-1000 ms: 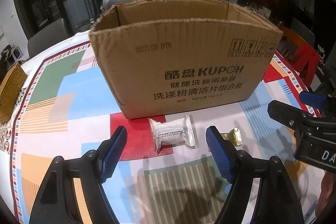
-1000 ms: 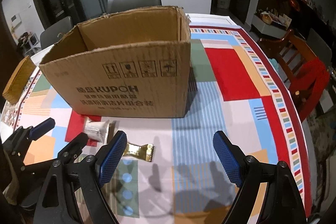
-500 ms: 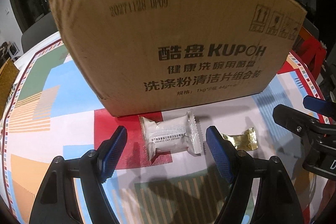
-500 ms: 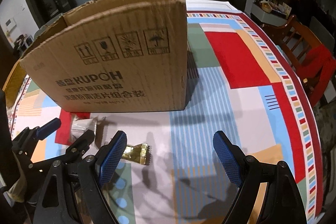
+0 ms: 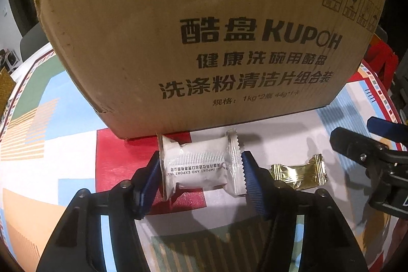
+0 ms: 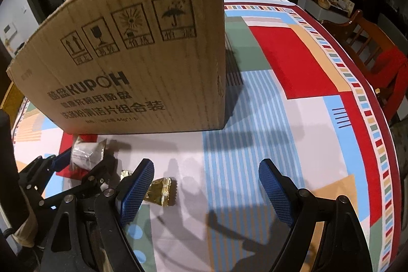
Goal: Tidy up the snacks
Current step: 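Grasp the white wrapped packet with the left tool while the right tool grasps the gold candy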
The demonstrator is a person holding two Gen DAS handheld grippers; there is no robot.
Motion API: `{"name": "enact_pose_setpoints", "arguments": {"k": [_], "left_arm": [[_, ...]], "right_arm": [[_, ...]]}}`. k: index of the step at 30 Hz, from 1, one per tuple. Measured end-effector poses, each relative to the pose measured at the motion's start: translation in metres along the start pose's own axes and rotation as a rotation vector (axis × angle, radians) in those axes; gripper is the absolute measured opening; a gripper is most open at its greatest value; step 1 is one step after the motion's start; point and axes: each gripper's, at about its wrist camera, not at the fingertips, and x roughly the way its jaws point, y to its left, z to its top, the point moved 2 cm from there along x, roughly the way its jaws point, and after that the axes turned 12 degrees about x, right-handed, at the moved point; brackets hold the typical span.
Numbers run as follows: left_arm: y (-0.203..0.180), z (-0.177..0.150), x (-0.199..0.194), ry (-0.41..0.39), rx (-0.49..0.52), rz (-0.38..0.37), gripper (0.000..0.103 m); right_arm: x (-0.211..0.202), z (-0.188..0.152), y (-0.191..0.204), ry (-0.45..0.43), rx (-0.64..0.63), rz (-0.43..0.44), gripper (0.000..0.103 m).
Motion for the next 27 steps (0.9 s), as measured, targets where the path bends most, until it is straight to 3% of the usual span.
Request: {"name": "enact_pose_setpoints", "arguments": {"k": [4, 21, 25, 27], "left_arm": [[-0.001, -0.009, -0.008, -0.033, 0.005, 0.006, 0.047], [0.029, -0.073, -0.047, -0.038, -0.065, 0.033, 0.044], [0.045, -0.081, -0.053, -0.040, -0.091, 0.045, 0.044], [0.044, -0.070, -0.051, -0.038, -0.106, 0.050, 0.044]], "right_arm": [[-0.001, -0.003, 0.000, -0.011, 0.000, -0.001, 0.085], [-0.008, -0.030, 0.039, -0.035, -0.058, 0.010, 0.085], [-0.005, -0.036, 0.050, -0.035, -0.068, 0.011, 0.085], [-0.004, -0.040, 0.057, -0.044, -0.080, 0.003, 0.085]]}}
